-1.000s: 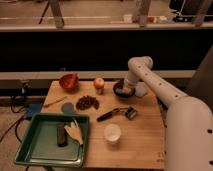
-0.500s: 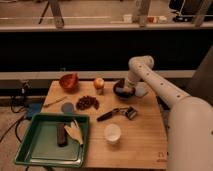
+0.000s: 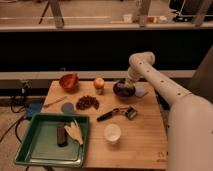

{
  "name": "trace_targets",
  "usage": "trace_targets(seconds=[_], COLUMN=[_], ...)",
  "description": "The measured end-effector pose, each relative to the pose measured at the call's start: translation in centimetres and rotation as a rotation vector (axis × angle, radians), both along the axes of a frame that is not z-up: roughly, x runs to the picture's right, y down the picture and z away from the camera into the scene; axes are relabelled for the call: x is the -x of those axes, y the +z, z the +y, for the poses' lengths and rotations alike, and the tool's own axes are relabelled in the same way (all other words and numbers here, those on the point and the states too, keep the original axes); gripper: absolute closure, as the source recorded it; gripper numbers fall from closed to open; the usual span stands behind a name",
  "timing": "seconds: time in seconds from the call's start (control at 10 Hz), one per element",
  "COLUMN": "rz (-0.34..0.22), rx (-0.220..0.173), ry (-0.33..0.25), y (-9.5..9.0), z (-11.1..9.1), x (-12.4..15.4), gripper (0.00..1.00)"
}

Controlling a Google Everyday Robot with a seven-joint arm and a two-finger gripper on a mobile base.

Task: Wipe purple bowl with sponge

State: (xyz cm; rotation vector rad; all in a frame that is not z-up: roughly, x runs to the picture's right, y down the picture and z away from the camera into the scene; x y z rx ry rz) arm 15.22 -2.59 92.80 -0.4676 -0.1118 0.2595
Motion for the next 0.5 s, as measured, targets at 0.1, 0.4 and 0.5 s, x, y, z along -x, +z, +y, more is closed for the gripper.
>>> trace_targets(seconds=[0.1, 0.4, 0.5], rz=[0.010, 0.011, 0.002], rx=[0.000, 0.004, 0.009], ry=[-0.002, -0.007, -0.011], y=[0.7, 2.0, 2.1], z=[-0.5, -1.1, -1.0], x=[-0.3, -0.2, 0.0], gripper=[1.00, 1.00, 1.00])
